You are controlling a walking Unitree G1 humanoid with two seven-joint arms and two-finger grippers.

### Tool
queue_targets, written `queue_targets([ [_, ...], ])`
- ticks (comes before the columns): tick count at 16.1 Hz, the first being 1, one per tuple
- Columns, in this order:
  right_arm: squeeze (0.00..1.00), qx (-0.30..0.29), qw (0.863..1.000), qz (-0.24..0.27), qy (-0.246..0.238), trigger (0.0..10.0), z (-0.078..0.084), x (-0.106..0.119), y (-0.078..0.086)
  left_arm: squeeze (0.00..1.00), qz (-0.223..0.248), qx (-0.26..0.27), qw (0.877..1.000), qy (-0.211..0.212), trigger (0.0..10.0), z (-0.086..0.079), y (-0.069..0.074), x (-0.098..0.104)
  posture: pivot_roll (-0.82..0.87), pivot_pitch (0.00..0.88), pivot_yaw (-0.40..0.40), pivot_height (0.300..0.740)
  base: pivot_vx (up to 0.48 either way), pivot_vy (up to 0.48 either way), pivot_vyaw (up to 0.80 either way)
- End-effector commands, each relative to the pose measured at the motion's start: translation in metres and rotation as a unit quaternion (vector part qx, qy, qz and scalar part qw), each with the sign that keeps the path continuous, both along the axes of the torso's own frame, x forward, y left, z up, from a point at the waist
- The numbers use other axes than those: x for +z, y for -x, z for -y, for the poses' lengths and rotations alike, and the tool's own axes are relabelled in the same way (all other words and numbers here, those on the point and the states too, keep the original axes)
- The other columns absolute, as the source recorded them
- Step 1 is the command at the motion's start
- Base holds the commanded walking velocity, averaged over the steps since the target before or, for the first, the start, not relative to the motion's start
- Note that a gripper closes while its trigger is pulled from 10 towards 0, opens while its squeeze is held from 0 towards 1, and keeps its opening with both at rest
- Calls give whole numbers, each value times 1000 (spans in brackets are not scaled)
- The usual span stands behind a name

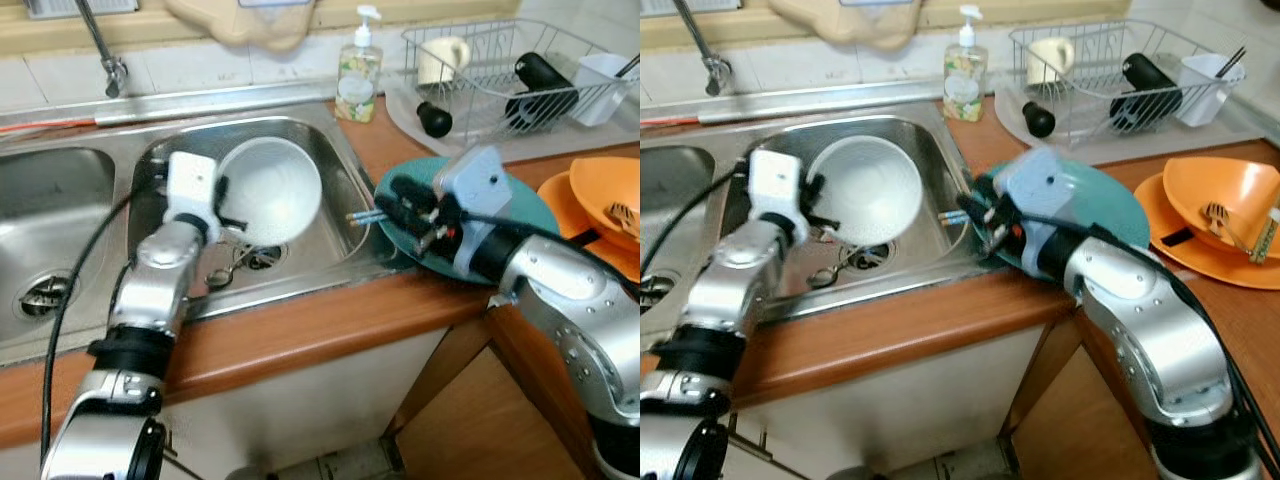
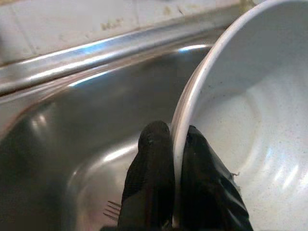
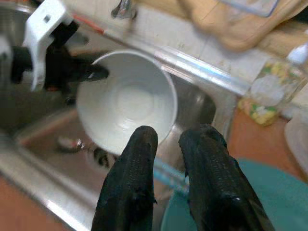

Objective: Kitchen organization

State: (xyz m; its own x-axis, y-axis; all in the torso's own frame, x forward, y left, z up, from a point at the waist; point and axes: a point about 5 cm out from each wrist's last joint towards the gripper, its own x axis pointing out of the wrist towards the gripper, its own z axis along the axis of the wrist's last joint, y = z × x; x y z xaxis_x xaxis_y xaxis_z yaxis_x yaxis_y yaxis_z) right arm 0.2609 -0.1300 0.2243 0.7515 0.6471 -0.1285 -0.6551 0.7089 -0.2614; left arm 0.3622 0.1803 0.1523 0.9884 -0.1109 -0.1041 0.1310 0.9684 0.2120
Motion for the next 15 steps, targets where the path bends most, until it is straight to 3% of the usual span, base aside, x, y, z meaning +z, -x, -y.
queue_targets([
  [1,0,22,1000,-9,12,10000,-3,-1,6,0,15,-19,1000,-18,0,5,-6,9,-125,0,46,740,0,0,0],
  [3,0,38,998,-31,41,10000,-1,-9,11,0,-26,-55,997,-51,0,17,-13,-7,-134,0,48,740,0,0,0],
  [5,0,43,997,-41,57,10000,-1,-13,12,0,-60,-90,992,-63,2392,26,-12,-18,-135,0,48,740,0,0,0],
  [6,0,44,996,-42,59,10000,-1,-13,13,0,-65,-94,991,-63,2392,27,-12,-19,-137,0,50,740,0,0,0],
  [7,0,44,996,-45,62,10000,0,-14,13,0,-73,-102,990,-68,4706,29,-11,-22,-138,0,48,740,0,0,0],
  [8,0,44,996,-47,64,10000,0,-15,13,0,-84,-109,988,-69,10000,31,-11,-25,-138,0,47,740,0,0,0],
  [15,0,53,994,-53,73,10000,-1,-16,14,0,-136,-145,978,-68,10000,35,-7,-43,-141,0,43,740,0,0,0],
])
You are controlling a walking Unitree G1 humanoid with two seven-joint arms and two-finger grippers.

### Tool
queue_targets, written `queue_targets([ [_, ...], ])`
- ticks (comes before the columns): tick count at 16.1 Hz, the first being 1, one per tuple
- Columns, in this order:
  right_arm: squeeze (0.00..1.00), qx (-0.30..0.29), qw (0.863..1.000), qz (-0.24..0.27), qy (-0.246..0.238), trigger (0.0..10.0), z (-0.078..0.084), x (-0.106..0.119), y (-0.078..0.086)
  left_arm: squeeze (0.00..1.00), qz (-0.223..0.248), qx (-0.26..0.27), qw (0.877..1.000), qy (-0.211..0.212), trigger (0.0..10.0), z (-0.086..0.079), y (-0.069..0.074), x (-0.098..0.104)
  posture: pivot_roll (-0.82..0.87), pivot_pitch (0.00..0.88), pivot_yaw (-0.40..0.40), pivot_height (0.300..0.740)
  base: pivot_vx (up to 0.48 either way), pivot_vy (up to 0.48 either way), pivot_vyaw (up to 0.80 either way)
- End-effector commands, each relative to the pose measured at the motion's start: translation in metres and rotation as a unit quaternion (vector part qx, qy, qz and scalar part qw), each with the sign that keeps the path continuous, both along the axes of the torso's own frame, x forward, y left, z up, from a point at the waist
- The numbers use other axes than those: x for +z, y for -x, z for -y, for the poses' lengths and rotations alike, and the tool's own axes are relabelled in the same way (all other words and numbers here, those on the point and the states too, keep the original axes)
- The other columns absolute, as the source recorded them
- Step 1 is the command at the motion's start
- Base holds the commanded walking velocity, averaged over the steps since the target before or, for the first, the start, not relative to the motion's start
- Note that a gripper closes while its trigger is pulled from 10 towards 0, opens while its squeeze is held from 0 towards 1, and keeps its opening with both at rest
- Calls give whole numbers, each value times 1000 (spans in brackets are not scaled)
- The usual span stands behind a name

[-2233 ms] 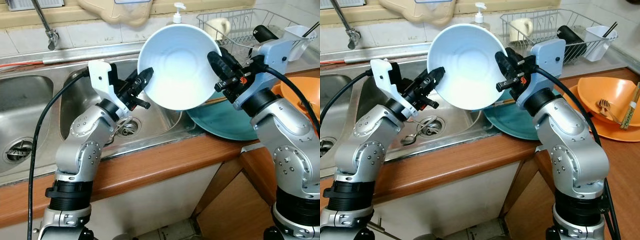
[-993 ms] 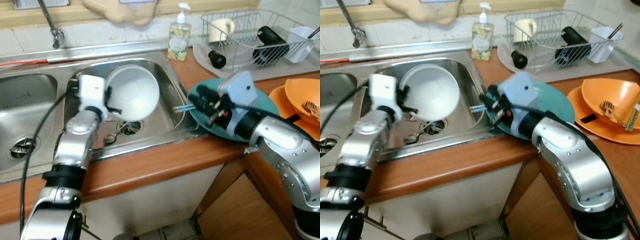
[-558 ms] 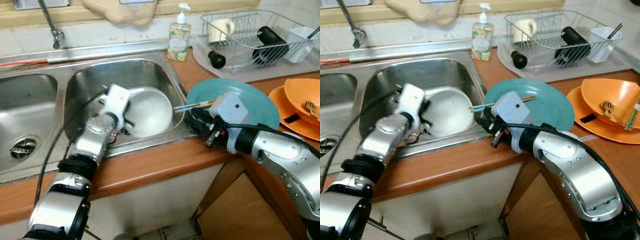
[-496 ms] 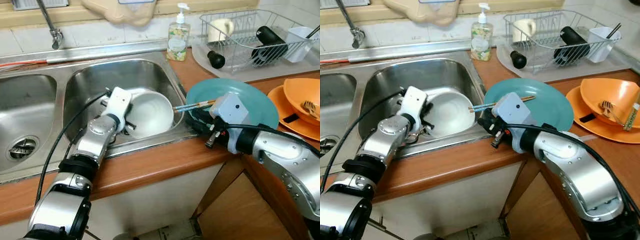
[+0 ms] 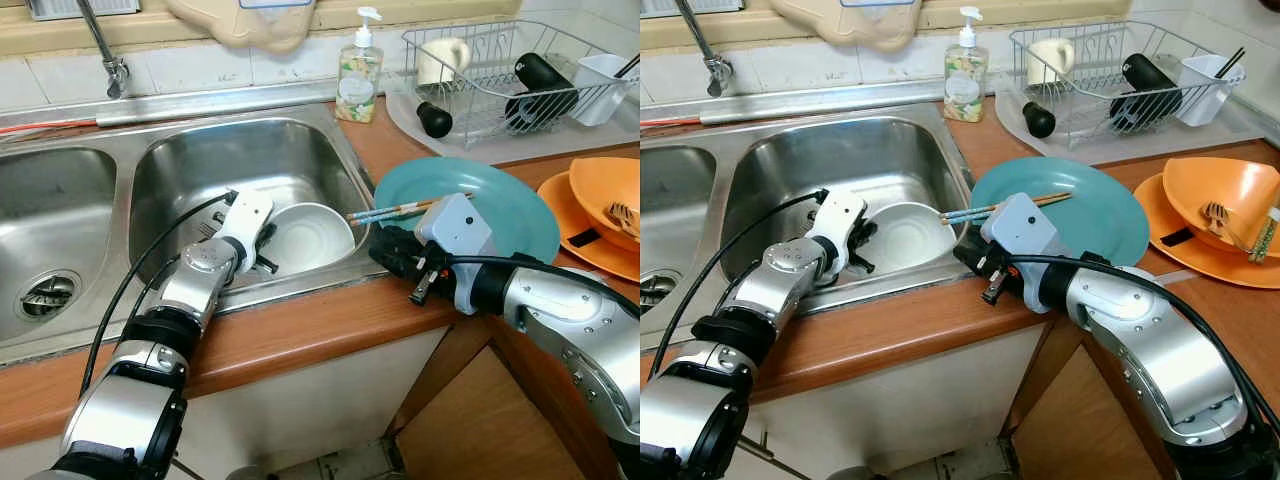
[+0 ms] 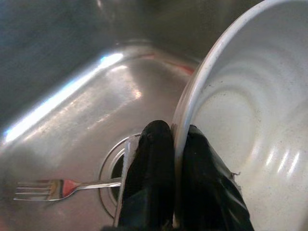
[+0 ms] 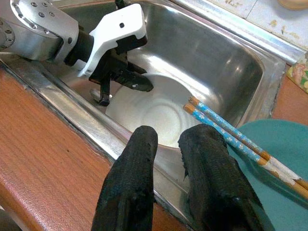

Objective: Kitchen organization

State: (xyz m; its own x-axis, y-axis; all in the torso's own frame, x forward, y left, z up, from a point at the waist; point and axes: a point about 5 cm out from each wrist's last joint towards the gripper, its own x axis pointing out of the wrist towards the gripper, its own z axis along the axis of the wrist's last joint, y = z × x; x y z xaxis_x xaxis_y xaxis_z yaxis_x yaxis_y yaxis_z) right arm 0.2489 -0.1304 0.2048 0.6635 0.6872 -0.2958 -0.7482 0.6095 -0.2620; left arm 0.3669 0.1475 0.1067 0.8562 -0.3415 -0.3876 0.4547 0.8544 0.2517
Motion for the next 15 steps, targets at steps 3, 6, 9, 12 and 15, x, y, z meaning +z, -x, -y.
queue_targets([
  [3,0,9,1000,4,11,10000,-2,3,3,0,-5,-8,1000,-2,10000,3,-2,2,-141,0,43,740,0,0,0],
  [6,0,9,1000,4,14,10000,-2,2,2,498,-10,-13,1000,2,10000,3,-2,2,-141,0,43,740,0,0,0],
  [9,0,7,1000,6,15,10000,-1,2,2,1000,-12,-17,1000,2,10000,2,-1,1,-139,0,40,740,0,0,0],
  [12,0,7,1000,6,16,10000,-1,2,2,1000,-11,-19,1000,1,10000,2,-1,1,-139,0,40,740,0,0,0],
  [15,0,-7,1000,10,13,10000,0,4,-1,1000,6,-10,1000,-1,10000,-2,-1,4,-140,0,38,740,0,0,0],
])
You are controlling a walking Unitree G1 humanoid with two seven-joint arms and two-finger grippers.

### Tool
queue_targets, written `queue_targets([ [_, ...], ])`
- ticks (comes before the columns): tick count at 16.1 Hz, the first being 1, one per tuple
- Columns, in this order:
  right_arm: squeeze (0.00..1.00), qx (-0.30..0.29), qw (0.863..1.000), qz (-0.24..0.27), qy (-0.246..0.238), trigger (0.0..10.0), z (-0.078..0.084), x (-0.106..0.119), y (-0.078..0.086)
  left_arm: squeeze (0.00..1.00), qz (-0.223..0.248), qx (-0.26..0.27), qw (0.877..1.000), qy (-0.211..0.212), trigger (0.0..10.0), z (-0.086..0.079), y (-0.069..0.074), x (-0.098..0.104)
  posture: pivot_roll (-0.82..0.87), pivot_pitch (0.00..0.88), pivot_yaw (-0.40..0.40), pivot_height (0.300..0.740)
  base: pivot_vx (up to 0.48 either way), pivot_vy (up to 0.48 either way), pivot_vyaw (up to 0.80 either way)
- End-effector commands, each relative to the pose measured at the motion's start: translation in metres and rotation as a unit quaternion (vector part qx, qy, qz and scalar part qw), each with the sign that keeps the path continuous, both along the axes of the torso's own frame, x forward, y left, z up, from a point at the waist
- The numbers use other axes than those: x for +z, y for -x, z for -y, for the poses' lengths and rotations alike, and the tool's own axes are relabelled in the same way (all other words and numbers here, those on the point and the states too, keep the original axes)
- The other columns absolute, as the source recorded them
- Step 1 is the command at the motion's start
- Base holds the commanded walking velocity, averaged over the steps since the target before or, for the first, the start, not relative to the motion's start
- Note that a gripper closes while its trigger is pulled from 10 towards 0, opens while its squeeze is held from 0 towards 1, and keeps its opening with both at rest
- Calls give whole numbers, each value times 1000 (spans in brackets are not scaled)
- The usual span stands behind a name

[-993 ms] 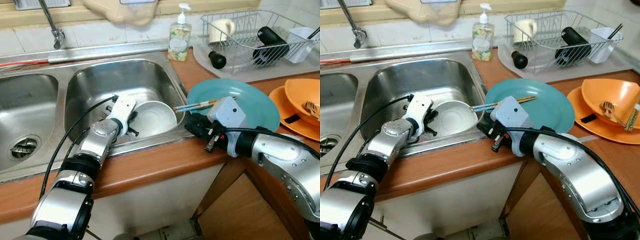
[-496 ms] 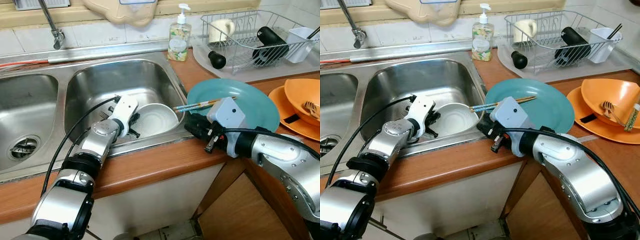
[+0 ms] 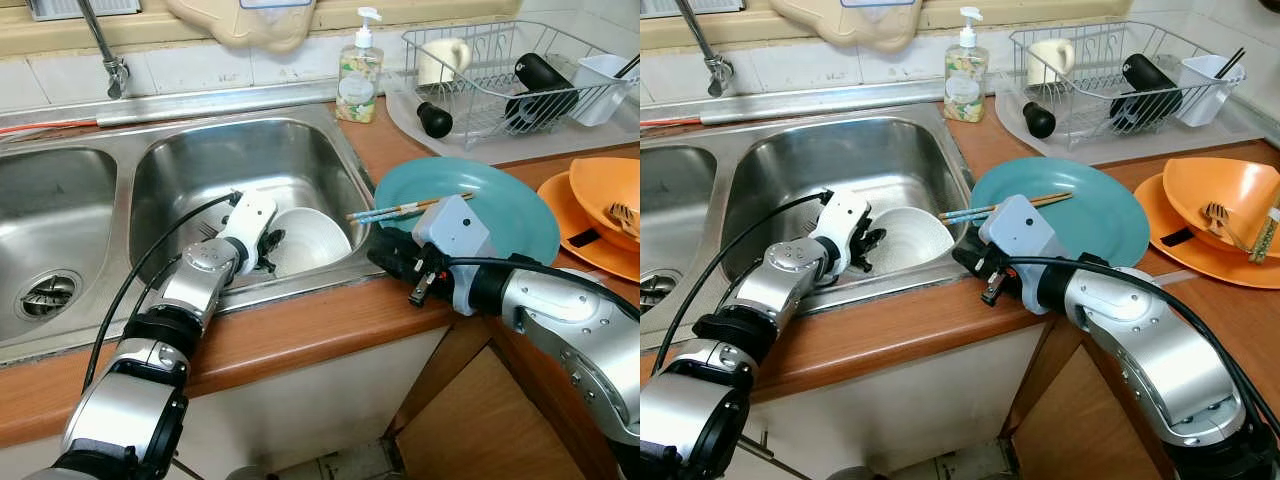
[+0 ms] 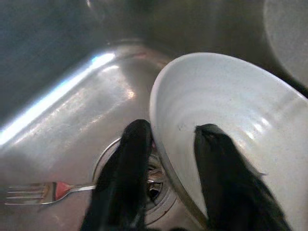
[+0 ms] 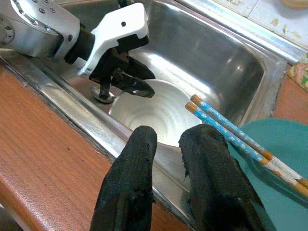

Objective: Kitchen organization

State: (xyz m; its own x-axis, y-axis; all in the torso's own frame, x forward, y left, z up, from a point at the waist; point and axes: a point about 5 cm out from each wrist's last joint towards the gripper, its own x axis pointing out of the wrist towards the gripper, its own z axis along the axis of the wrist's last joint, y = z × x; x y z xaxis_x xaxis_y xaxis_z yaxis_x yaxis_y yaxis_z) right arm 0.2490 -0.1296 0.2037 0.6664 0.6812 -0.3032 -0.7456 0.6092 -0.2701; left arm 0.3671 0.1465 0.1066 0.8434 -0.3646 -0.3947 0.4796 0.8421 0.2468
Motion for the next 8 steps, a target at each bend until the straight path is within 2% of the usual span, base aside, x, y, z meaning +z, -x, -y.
queue_targets([
  [1,0,-25,1000,15,4,10000,3,7,-6,1000,24,14,1000,-3,10000,-6,-2,6,-138,0,36,740,0,0,0],
  [3,0,-82,996,29,-7,10000,11,11,-17,1000,70,20,997,10,10000,-11,-2,16,-135,0,35,740,0,0,0],
  [5,0,-168,985,28,-25,10000,24,16,-30,1000,115,17,993,35,10000,-14,-1,28,-135,0,35,740,0,0,0],
  [7,0,-209,976,26,-48,10000,33,20,-38,1000,138,15,989,45,10000,-17,1,34,-135,0,35,740,0,0,0],
  [8,0,-251,966,24,-63,10000,42,22,-46,1000,159,9,986,57,10000,-19,5,40,-119,0,23,740,0,0,0],
])
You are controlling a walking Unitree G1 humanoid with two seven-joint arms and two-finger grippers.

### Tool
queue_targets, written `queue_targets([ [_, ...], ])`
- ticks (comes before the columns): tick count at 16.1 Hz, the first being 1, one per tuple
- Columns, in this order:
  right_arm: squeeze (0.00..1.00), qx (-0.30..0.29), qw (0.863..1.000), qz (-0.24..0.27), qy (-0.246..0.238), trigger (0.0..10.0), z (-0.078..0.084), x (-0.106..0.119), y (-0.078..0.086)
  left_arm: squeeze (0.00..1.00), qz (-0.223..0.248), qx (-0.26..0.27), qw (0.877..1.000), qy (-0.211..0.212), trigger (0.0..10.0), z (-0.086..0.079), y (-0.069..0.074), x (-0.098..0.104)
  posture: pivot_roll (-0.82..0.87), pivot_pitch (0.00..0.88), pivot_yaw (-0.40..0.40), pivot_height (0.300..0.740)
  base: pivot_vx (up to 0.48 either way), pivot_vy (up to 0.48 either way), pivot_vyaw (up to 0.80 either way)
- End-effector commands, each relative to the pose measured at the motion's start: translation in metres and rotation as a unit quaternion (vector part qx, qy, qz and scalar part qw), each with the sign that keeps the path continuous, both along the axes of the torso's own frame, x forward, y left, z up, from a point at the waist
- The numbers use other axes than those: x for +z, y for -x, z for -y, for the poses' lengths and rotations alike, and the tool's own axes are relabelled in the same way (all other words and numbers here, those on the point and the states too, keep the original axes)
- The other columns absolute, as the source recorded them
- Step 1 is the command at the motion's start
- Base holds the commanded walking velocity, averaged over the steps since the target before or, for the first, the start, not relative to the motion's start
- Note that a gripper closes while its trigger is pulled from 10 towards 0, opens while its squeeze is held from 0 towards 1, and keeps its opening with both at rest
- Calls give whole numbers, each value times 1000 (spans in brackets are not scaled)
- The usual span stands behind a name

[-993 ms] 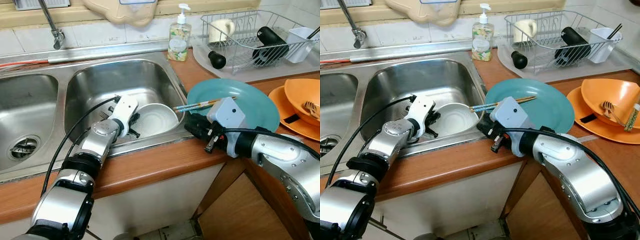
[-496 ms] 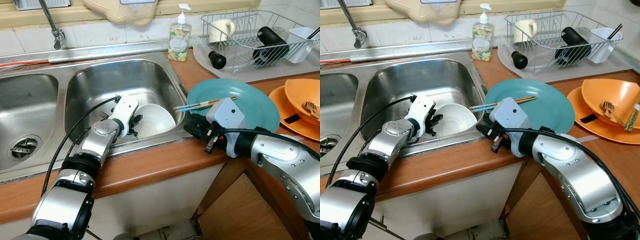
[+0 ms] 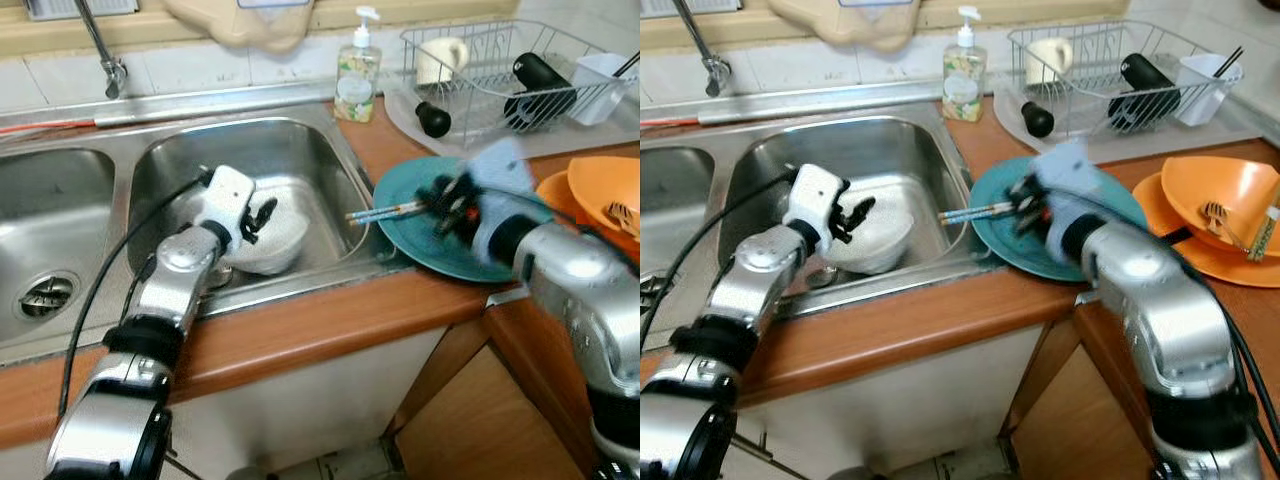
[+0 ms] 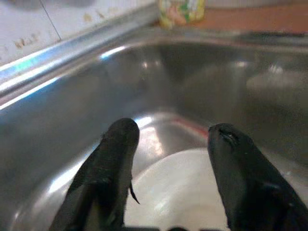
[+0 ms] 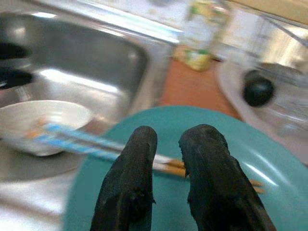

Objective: Kitchen organization

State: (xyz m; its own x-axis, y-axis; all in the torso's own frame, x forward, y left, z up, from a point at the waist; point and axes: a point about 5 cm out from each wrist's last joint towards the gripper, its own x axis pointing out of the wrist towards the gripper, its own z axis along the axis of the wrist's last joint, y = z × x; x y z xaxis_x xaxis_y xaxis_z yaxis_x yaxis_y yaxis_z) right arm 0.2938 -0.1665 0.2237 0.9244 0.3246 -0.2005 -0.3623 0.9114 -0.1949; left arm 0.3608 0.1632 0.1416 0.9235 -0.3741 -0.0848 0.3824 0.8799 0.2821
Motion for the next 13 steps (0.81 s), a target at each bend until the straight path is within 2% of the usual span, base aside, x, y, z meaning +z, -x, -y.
queue_targets([
  [1,0,-39,999,-2,-9,10000,11,3,-4,1000,21,-3,1000,7,10000,-4,2,8,-119,0,23,740,0,0,0],
  [2,0,-62,998,-9,-21,10000,16,3,-7,1000,34,-8,999,16,10000,-6,6,12,-115,0,22,740,0,0,0],
  [3,122,-75,997,-13,-27,10000,19,3,-9,1000,38,-9,999,26,10000,-7,8,14,-115,0,22,740,0,0,0],
  [4,1000,-100,994,-21,-39,10000,28,4,-12,1000,50,-23,997,46,10000,-11,19,21,-111,0,27,740,0,0,0],
  [7,1000,-114,991,-31,-65,10000,37,4,-16,1000,55,-49,996,59,10000,-10,39,27,-103,0,26,740,0,0,0],
  [8,1000,-113,990,-38,-75,10000,38,4,-19,965,53,-63,994,75,10000,-8,48,31,-100,0,24,740,0,0,0],
  [9,1000,-110,990,-44,-79,10000,38,3,-21,690,51,-77,993,80,10000,-6,55,33,-95,0,19,740,0,0,0],
  [10,1000,-102,991,-46,-78,10000,37,3,-24,231,46,-93,991,78,10000,-3,62,34,-90,0,13,740,0,0,0],
  [11,1000,-98,991,-46,-77,10000,37,3,-25,0,44,-99,991,77,10000,-3,65,34,-90,0,13,740,0,0,0],
  [13,1000,-85,993,-40,-67,10000,38,5,-30,0,30,-109,991,76,10000,-1,74,32,-83,0,3,740,0,0,0],
])
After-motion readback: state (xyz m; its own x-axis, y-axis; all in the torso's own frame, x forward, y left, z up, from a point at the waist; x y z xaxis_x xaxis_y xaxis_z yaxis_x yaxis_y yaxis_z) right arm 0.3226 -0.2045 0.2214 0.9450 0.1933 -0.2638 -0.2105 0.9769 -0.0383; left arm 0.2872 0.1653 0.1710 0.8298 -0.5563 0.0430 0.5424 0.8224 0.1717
